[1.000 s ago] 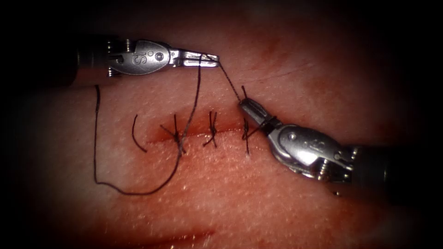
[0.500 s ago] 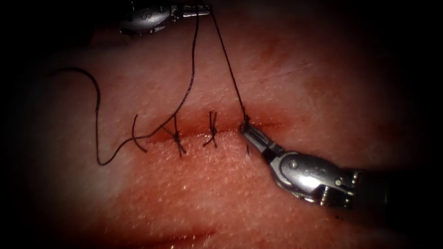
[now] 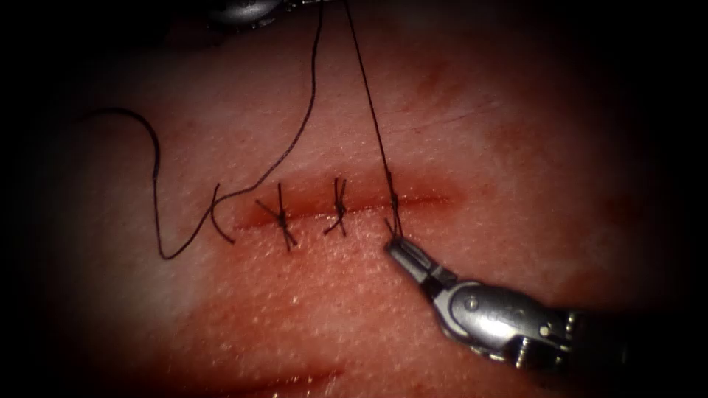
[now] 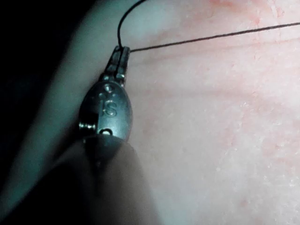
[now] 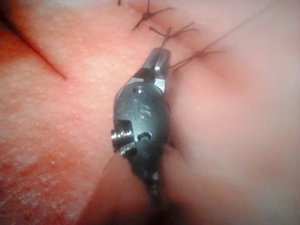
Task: Wound Closure
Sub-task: Pull upward with left hand on working end of suture while pulling downward on tail with right end-effector, then pull long end taut with left grasper
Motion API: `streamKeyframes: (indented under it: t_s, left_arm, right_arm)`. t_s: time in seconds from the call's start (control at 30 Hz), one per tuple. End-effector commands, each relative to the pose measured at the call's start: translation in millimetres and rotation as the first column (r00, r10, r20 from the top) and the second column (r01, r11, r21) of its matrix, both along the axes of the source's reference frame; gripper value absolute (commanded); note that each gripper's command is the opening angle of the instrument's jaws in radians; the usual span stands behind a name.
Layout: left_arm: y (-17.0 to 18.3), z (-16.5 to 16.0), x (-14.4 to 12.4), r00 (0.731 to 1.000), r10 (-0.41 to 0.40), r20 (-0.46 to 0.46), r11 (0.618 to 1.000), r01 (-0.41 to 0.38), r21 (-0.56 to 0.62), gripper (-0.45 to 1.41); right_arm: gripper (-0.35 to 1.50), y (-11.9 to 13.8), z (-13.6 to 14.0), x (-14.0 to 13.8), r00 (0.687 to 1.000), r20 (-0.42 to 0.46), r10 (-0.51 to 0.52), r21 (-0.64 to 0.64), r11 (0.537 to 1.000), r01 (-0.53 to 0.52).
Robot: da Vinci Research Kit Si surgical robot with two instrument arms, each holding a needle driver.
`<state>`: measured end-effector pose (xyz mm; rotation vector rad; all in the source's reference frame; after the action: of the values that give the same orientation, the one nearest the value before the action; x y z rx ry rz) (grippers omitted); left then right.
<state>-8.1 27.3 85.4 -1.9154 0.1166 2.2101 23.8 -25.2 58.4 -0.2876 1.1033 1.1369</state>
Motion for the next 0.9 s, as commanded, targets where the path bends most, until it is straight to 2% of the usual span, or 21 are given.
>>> streamKeyframes:
  t_s: [0.03, 0.3, 0.4, 0.5, 0.53, 0.57, 0.6, 0.63, 0.67, 0.7, 0.9]
  left_arm:
    - [0.8, 0.7, -0.5, 1.000, -0.007, -0.007, 1.000, 0.007, -0.005, -0.45]
    - [0.6, 2.7, -0.4, 0.999, -0.024, -0.029, 1.000, 0.023, -0.020, -0.45]
    - [0.1, 2.9, -0.4, 1.000, -0.020, -0.023, 1.000, 0.019, -0.021, -0.45]
    - [-0.6, 2.2, -0.5, 1.000, -0.004, -0.003, 1.000, 0.004, -0.019, -0.45]
    - [-1.0, 1.6, -0.6, 1.000, 0.004, 0.009, 1.000, -0.004, -0.016, -0.45]
    - [-1.4, 1.1, -0.6, 1.000, 0.012, 0.019, 1.000, -0.012, -0.013, -0.45]
    - [-2.1, -0.7, -0.5, 0.999, 0.026, 0.039, 1.000, -0.026, 0.001, -0.45]
    - [-2.4, -1.6, -0.4, 0.998, 0.031, 0.048, 0.999, -0.032, 0.008, -0.45]
    - [-2.8, -2.5, -0.3, 0.998, 0.033, 0.055, 0.999, -0.034, 0.016, -0.45]
    - [-3.6, -5.0, -0.1, 0.997, 0.040, 0.068, 0.998, -0.042, 0.037, -0.45]
    - [-5.8, -12.7, 0.2, 0.994, 0.061, 0.092, 0.996, -0.066, 0.057, -0.45]
  right_arm:
    - [-0.35, -0.7, 0.7, 0.7, 1.000, 0.005, -0.007, 0.014, 1.000, 0.007]
    - [-0.35, -3.6, 1.8, 1.2, 0.997, 0.046, -0.056, 0.053, 0.997, 0.054]
    - [-0.35, -3.4, 1.7, 1.2, 0.998, 0.040, -0.056, 0.051, 0.997, 0.054]
    - [-0.35, -2.6, 1.2, 0.9, 1.000, -0.003, -0.030, 0.010, 0.999, 0.030]
    - [-0.21, -2.2, 0.8, 0.8, 0.999, -0.020, -0.025, 0.002, 1.000, 0.025]
    - [0.17, -1.8, 0.5, 0.7, 0.999, -0.029, -0.024, 0.000, 1.000, 0.024]
    - [0.88, -1.1, -0.3, 0.2, 0.999, -0.024, -0.026, 0.000, 1.000, 0.026]
    - [1.03, -0.8, -0.7, -0.1, 1.000, -0.021, -0.022, 0.006, 1.000, 0.022]
    - [1.15, -0.6, -1.0, -0.3, 1.000, -0.022, -0.021, 0.008, 1.000, 0.021]
    - [1.26, 0.1, -1.8, -1.0, 0.998, -0.045, -0.032, 0.004, 0.999, 0.032]
    - [1.35, 1.3, -3.8, -3.2, 0.996, -0.069, -0.060, -0.026, 0.998, 0.058]
